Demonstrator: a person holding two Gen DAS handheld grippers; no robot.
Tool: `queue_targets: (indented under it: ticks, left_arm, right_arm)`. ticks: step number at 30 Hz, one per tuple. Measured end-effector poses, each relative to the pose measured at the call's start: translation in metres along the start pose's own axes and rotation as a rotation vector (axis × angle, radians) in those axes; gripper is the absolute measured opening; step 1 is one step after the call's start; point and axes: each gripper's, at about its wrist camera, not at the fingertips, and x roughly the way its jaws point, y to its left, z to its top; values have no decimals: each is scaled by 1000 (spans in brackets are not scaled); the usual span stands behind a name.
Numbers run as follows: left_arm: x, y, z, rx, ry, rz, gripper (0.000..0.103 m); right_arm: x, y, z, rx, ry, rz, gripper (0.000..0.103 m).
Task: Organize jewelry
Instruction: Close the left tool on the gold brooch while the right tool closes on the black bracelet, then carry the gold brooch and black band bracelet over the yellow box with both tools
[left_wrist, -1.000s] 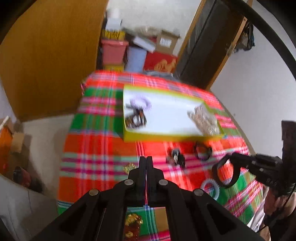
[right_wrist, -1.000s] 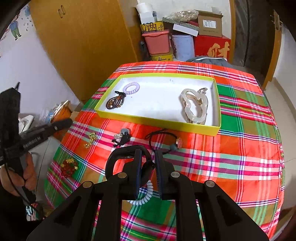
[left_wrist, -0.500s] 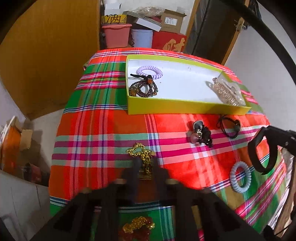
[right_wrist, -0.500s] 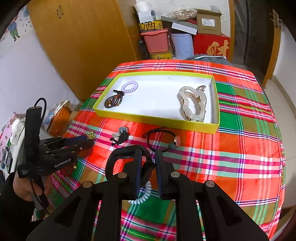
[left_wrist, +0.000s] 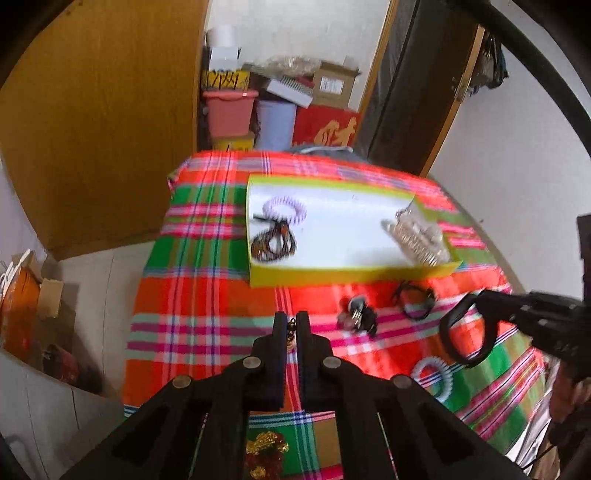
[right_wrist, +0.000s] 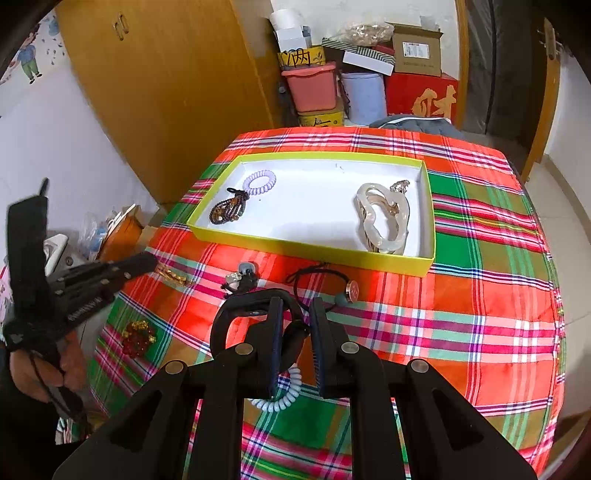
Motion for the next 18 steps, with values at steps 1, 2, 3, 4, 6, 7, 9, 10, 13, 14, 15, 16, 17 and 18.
queue_targets:
  ticks: [1,2,3,4,6,7,9,10,13,14,15,16,17,18]
  left_arm:
    - [-3,0,2,0,-9,2,4]
    - [-5,1,4,-2,-16,3,4]
    - [-7,1,5,-8,-20,1,4]
    - [-8,2,6,-15,-25,-3,4]
    - [-12,4,9,-28,-30,-16,4]
    - [-13,4,10,-30,-32,-20,4]
    - [-17,4,12,-34,-37,-32,4]
    - [-18,4,14,-36,-40,-38,4]
    - [-23,2,21,-34,-52,-55,4]
    - [-25,1,25,-32,-57,-62,4]
    - [-27,0,28,-29,-63,-65,4]
    - [-28,-1,31,-23,-69,-65,4]
    - [-29,-2,34,-19,-73,-67,4]
    - [-29,-4,38,-13,-78,-70,4]
  right_arm:
    - [0,0,0,-1,0,1,15]
    - [0,1,0,-1,0,2,15]
    - [0,2,-1,-2,0,3,15]
    - [0,2,-1,-3,1,4,15]
    - [0,3,-2,-3,3,6,15]
    - [1,3,-2,-3,3,5,15]
    - [1,2,-1,-3,2,4,15]
    - [0,2,0,-3,1,4,15]
    - [-1,1,4,-8,-7,1,15]
    - [-2,2,6,-10,-10,0,15]
    - [-2,2,9,-14,-16,-1,15]
    - [-3,2,11,-16,-18,-2,15]
    - [-3,2,14,-19,-23,-4,15]
    - [-3,2,17,-21,-27,-5,15]
